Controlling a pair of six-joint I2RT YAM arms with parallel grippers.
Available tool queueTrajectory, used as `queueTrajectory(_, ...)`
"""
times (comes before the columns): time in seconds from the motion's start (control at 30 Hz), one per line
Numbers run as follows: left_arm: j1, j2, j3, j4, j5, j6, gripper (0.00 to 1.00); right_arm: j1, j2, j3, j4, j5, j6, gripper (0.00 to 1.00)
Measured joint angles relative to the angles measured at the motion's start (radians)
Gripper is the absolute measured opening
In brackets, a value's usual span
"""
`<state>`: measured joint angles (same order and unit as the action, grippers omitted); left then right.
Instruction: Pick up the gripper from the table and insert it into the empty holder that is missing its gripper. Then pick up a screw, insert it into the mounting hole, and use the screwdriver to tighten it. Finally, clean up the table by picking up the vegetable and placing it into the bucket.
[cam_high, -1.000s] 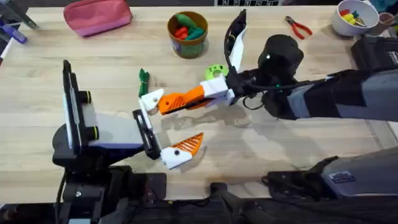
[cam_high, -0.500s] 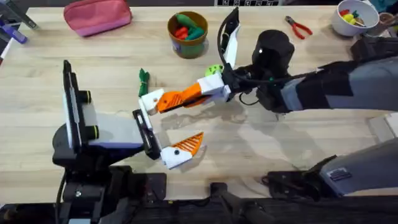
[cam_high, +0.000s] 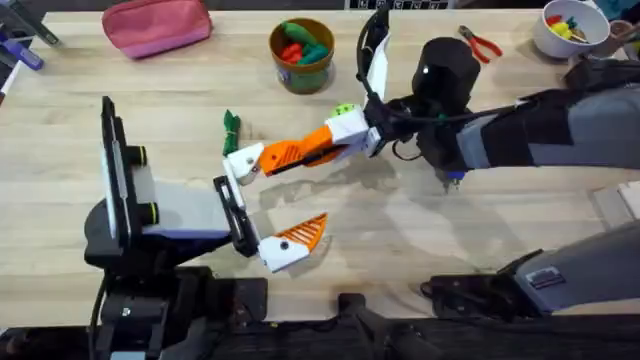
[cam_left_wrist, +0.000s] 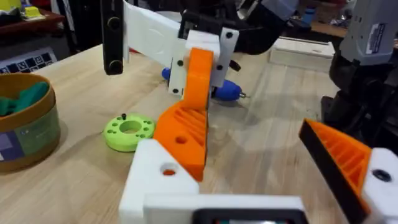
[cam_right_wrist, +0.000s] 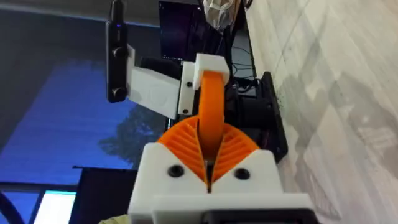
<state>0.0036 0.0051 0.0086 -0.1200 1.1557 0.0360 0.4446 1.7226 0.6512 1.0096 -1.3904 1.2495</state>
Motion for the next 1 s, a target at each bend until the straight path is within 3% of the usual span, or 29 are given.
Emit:
queueTrajectory(0.43,0.000,0.000,0.000,0.000,0.000,0.000,0.986,0.018,0.014,0.014,-0.008,-0.008,0.000,0.006)
queueTrajectory(1.0,0.000,0.000,0.000,0.000,-0.001,0.000,0.986,0.070,0.014,0.016,-0.007,0.070,0.000,0.006)
